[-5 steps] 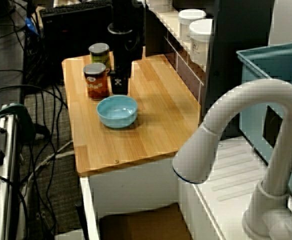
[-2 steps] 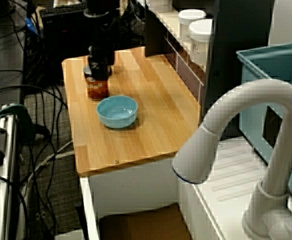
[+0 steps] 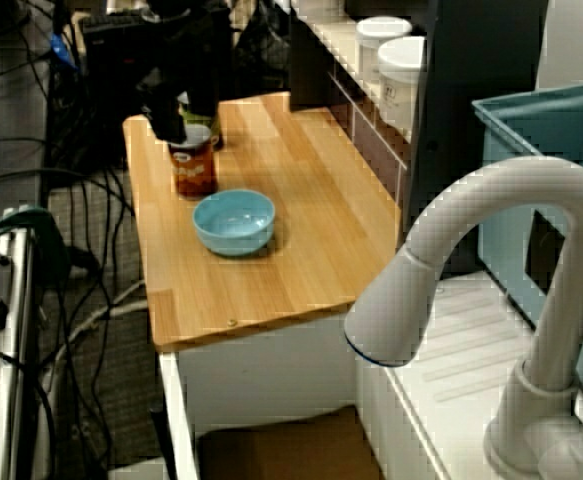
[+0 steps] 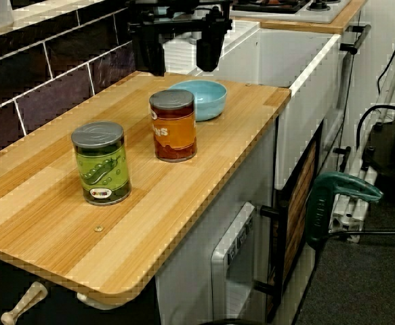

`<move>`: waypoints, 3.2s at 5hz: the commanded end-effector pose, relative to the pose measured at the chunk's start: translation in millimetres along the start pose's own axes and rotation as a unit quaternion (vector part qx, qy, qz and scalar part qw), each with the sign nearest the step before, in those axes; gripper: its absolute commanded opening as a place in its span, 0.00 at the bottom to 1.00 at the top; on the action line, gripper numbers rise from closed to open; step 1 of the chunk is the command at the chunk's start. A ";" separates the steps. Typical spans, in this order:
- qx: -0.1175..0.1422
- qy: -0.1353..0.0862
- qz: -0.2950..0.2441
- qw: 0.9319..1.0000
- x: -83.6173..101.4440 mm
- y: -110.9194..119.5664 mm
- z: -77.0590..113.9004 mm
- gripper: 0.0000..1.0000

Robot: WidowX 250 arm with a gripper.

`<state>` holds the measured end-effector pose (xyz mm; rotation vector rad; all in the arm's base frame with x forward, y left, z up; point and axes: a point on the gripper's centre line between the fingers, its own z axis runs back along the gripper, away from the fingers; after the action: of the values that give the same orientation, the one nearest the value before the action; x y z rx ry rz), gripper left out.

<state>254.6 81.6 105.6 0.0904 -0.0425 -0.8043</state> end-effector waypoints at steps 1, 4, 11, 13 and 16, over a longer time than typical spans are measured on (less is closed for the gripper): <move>-0.001 -0.005 0.034 0.999 -30.3 12.6 12.2 1.00; -0.014 -0.002 0.151 0.988 -61.6 1.6 -8.4 1.00; -0.024 -0.057 0.346 0.936 -28.7 3.7 -55.5 1.00; -0.045 -0.062 0.342 0.936 -6.7 6.7 -51.1 1.00; -0.037 -0.068 0.347 0.935 32.5 19.6 -40.9 1.00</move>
<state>286.7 71.8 57.8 -0.0639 -0.1330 -0.1052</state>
